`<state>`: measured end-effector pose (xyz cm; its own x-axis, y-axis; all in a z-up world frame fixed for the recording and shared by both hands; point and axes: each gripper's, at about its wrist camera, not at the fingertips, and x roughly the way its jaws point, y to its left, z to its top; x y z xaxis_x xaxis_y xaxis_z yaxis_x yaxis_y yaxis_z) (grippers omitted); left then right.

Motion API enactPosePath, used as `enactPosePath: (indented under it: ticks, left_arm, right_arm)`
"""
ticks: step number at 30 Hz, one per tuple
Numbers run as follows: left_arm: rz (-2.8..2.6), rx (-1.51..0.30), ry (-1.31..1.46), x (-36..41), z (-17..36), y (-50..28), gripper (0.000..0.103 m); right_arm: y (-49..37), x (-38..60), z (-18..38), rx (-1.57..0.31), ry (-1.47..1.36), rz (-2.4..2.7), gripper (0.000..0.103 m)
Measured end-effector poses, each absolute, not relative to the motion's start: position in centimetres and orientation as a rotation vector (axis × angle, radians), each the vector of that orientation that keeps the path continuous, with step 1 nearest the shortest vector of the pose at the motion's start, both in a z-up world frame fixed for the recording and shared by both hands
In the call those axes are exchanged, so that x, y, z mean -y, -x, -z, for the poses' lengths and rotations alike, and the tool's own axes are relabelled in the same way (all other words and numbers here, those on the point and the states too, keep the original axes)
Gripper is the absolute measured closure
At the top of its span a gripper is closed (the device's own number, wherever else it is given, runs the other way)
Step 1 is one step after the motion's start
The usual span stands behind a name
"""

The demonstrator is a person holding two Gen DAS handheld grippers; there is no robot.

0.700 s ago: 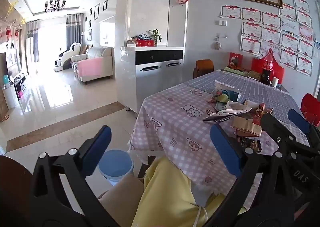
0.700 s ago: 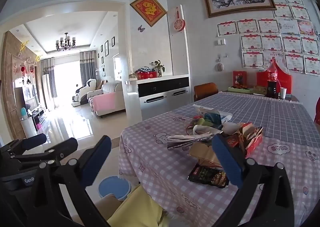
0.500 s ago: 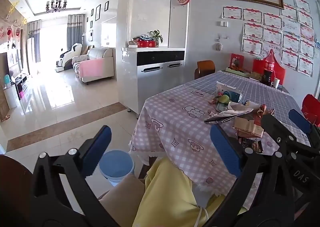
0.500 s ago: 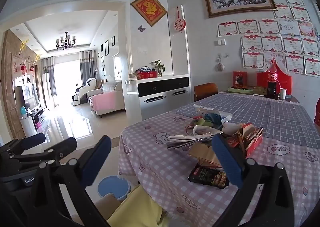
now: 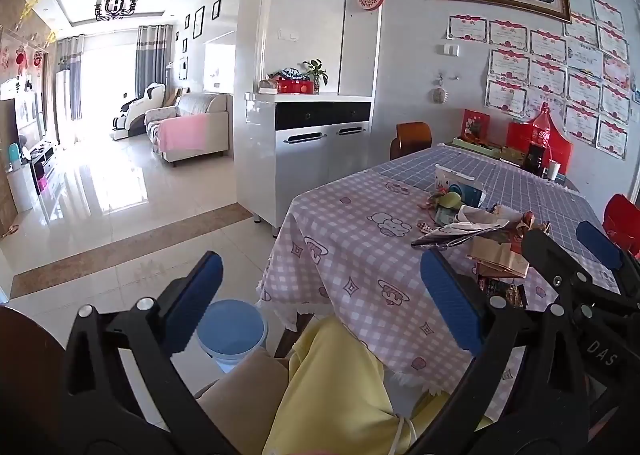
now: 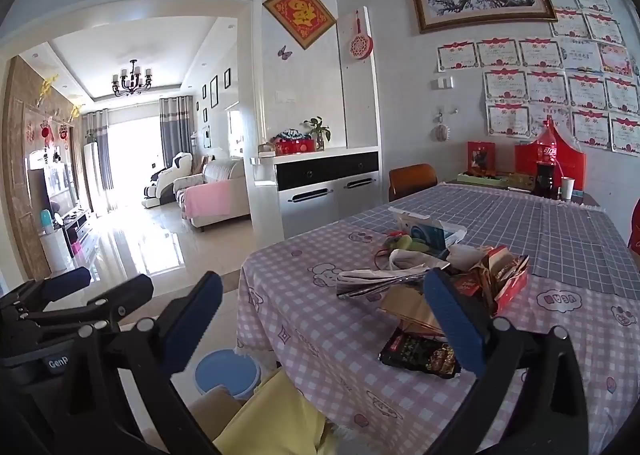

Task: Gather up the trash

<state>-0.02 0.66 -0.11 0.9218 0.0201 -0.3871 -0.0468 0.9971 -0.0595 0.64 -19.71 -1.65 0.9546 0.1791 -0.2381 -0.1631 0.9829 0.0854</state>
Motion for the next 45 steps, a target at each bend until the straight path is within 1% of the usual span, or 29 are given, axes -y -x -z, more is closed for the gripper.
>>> enactPosePath:
  ticks: [22, 45]
  left_arm:
    - [-0.044, -0.384, 0.045, -0.2, 0.5, 0.3, 0.006]
    - [-0.064, -0.398, 0.033, 0.3, 1.0, 0.2, 0.006]
  right_arm:
    - [-0.8, 20.6, 2.0, -0.265, -0.087, -0.179, 0.004]
    - [-0.8, 20.6, 2.4, -0.287, -0.051, -0.16, 0.004]
